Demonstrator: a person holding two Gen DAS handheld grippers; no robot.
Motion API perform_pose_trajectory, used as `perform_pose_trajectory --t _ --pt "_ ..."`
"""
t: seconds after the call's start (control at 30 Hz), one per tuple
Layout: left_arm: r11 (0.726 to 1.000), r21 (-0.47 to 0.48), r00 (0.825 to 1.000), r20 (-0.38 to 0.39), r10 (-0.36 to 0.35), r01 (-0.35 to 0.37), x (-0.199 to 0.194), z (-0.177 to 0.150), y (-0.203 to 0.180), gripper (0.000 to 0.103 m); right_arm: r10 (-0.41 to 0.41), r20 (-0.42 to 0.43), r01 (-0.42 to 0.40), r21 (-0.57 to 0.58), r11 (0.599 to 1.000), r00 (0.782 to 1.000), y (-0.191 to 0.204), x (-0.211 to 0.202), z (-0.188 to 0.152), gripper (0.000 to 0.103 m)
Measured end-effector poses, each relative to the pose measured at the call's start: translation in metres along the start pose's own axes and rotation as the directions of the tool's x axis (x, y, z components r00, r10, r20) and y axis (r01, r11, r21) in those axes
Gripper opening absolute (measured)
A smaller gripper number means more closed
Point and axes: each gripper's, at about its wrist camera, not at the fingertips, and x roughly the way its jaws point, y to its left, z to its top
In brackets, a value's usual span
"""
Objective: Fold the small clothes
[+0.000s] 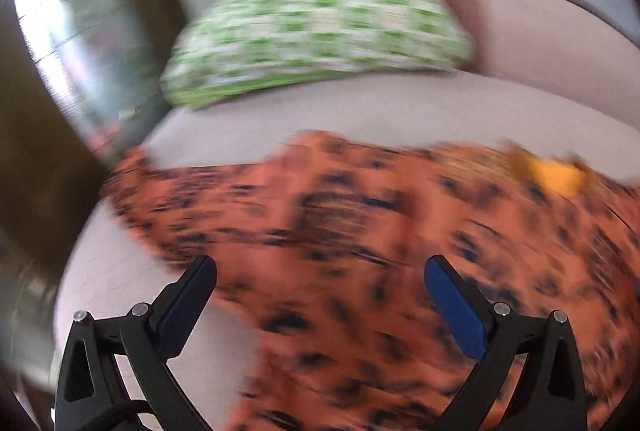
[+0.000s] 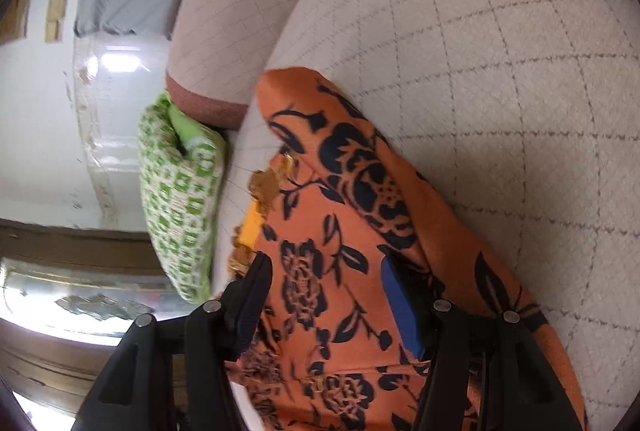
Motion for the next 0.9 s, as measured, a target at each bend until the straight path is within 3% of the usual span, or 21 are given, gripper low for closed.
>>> perform_pose_trajectory --t 0.17,0.3,0.5,0.57,0.63,0.7,0.73,0.8,0.83,0.9 --pt "0.982 0.181 0.996 0.068 -0.059 0.046 -0.021 -0.010 -0.063 0.103 -0.040 0.002 0.040 -0.047 0.998 0.999 0.007 0.004 -0.003 0.061" --pt "0.978 0.210 0.998 0.069 -0.008 -0.007 -0.016 -0.014 -0.096 0.103 -0.016 -0.004 0.016 -0.022 1.000 1.000 0.004 0.004 0.000 0.061" --pt "0.939 0.285 0.979 0.117 0.165 -0.192 0.006 -0.026 -0.125 0.103 0.002 -0.020 -0.002 -0.019 1.000 1.000 -0.002 0.003 0.002 0.061" --pt "0.923 0.279 0.962 0.141 0.234 -0.266 0.006 -0.023 -0.122 0.103 0.004 -0.024 -0.005 -0.012 1.000 1.000 -0.002 0.003 0.004 0.061" --pt "0.896 0.254 0.930 0.155 0.334 -0.365 0.013 -0.018 -0.109 0.103 0.004 -0.027 -0.005 -0.010 1.000 1.000 -0.005 0.001 0.005 0.061" --pt "0.900 0.210 0.924 0.087 0.372 -0.381 0.024 -0.011 -0.085 0.103 0.007 -0.030 -0.007 -0.012 1.000 1.000 -0.005 0.001 0.005 0.061" --pt "0.912 0.186 0.931 0.066 0.360 -0.366 0.027 -0.008 -0.075 0.103 0.010 -0.033 -0.011 -0.012 1.000 0.999 -0.006 0.001 0.006 0.061" --pt "0.913 0.102 0.918 0.009 0.397 -0.396 0.031 0.002 -0.043 0.103 0.021 -0.040 -0.021 -0.007 1.000 0.999 -0.008 0.000 0.007 0.061" --pt "0.902 0.049 0.902 -0.007 0.431 -0.430 0.029 0.008 -0.022 0.103 0.025 -0.042 -0.026 -0.003 1.000 0.999 -0.009 -0.001 0.007 0.061" --pt "0.887 -0.032 0.888 -0.027 0.459 -0.460 0.025 0.012 0.006 0.103 0.032 -0.042 -0.032 0.003 0.999 0.999 -0.010 -0.001 0.008 0.061"
